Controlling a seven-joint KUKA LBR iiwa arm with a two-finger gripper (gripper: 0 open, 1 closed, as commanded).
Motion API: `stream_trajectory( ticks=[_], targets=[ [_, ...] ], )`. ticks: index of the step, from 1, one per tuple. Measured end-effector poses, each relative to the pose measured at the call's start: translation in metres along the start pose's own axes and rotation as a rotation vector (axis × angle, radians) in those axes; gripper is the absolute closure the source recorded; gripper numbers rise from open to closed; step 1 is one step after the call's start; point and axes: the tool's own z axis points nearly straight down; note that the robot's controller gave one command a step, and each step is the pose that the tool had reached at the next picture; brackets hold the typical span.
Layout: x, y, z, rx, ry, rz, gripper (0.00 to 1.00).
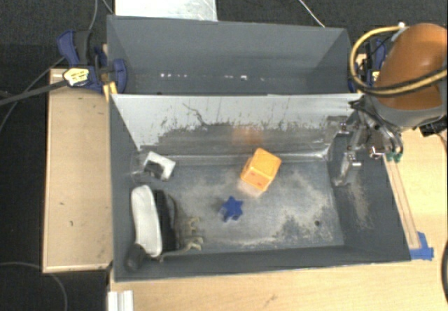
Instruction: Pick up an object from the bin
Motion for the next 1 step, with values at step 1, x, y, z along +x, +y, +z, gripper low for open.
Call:
stream_trajectory(
  ticks=[1],
  targets=[
    [-0.0015,0.0005,-0.0051,0.002,-0.008,-0.004,0.0]
  ],
)
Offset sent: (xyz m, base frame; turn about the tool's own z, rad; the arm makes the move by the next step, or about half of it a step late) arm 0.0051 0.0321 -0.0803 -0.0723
